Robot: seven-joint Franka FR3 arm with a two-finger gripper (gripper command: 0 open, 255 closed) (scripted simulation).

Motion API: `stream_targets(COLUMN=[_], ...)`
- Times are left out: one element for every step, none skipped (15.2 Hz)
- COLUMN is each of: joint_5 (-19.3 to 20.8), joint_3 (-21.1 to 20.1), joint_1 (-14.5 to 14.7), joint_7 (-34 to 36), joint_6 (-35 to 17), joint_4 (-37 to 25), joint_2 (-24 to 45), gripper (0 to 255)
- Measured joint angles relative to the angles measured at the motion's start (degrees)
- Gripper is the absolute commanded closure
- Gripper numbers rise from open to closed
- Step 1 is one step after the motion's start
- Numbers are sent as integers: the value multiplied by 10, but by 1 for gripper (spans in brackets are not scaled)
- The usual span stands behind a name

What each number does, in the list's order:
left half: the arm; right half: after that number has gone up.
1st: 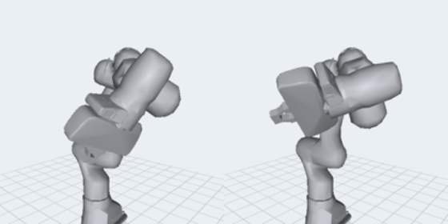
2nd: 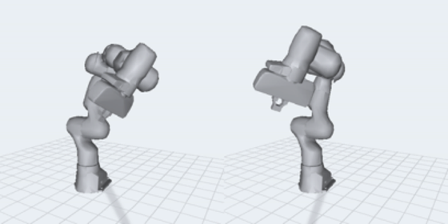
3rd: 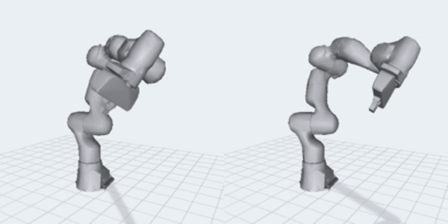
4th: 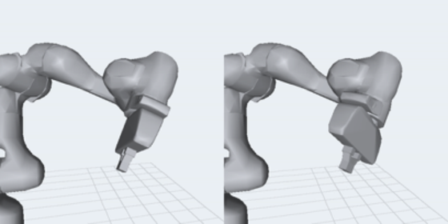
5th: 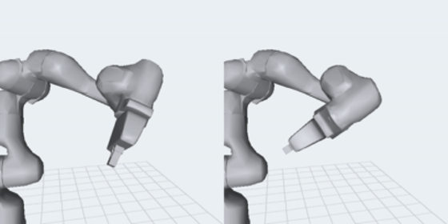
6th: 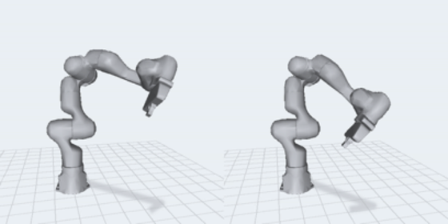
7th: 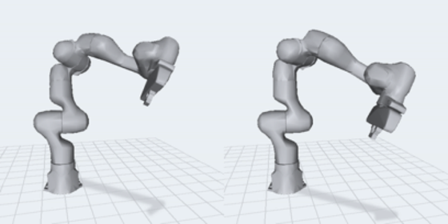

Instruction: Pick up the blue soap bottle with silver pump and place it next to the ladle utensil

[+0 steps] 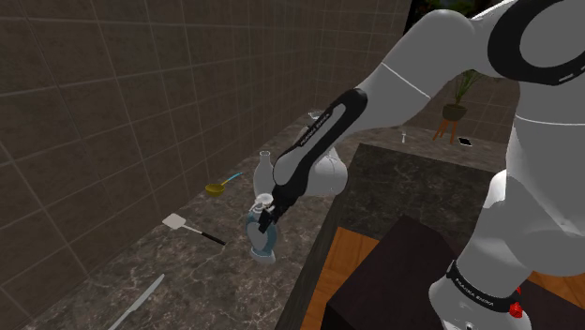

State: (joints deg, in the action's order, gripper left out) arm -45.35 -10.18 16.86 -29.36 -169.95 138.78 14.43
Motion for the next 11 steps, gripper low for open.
stream_targets(joint_5=[9,19,28,38,47,58,70,82,92,101,109], joint_3=[5,11,16,21,25,30,35,39,42,45,47], joint_1=[4,8,12,15,18,21,23,26,27,29,30], joint_7=[9,20,29,40,49,60,71,83,92,101,109], joint_6=[5,11,17,24,29,37,44,50,57,63,69], joint_4=[0,3,6,8,11,14,13,13,13,13,13], joint_2=[-5,-14,-23,-31,-40,-50,-57,-64,-71,-77,-84], gripper=[255,255,255,255,255,255,255,255,255,255,255])
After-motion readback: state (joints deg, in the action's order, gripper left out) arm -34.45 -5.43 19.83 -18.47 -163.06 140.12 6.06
